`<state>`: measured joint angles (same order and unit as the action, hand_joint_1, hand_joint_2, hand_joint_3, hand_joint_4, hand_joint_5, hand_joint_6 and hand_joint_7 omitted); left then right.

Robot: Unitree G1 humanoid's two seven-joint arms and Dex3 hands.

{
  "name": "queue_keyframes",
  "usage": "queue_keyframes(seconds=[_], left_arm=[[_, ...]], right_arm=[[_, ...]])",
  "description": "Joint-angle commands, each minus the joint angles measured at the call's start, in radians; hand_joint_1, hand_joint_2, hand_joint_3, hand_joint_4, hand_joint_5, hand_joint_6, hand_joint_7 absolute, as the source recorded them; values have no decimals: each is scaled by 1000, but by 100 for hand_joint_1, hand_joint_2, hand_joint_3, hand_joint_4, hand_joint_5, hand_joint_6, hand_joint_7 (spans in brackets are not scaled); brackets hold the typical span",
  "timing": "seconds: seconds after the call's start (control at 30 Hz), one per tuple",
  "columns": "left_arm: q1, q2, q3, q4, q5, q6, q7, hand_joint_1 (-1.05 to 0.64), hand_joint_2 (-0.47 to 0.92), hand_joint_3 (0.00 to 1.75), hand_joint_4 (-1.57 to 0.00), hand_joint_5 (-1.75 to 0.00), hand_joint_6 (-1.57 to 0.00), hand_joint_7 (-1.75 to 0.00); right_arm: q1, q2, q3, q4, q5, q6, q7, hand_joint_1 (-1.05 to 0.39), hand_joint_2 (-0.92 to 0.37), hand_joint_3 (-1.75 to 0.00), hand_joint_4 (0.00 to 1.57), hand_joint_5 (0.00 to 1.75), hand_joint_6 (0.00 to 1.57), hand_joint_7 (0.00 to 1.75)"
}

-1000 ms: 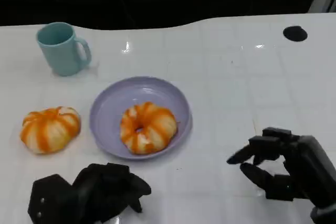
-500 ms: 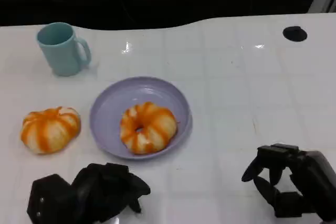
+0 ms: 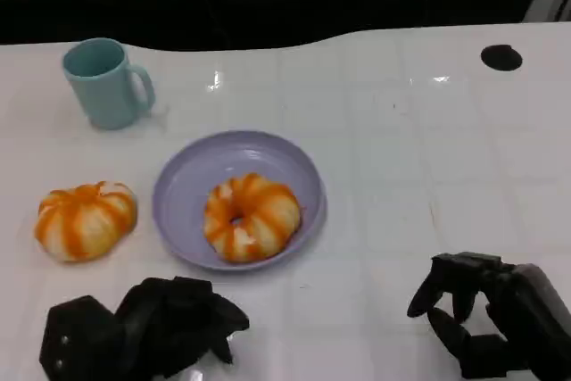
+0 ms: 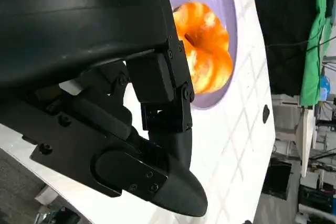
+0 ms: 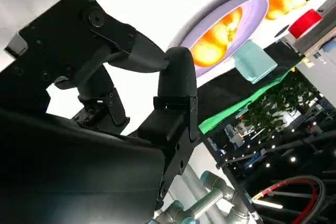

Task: Grasp the bread from the table and place it into the plate.

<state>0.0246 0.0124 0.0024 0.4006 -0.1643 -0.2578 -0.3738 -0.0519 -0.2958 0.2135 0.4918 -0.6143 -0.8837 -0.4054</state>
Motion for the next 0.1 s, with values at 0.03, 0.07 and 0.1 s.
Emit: queue_keyframes(seconds=[0.03,0.07,0.1], left_arm=[[0,20,9,5,-3,12,-5,-104,82,1,-90,-150,-145,-48],[0,20,10,8,-5,10,-7,-104,82,1,-90,-150,-145,-48],[-1,21,12,10,-7,10,-9,-103,82,1,-90,-150,-145,-48]], right_arm=[[-9,-1,-1,15,0,-1,-17,-29,-35,-129,83,175,77,141],[-9,0,0,16,1,-1,-16,-29,-35,-130,83,175,77,141],[-9,1,2,17,2,-2,-15,-29,-36,-130,83,175,77,141]])
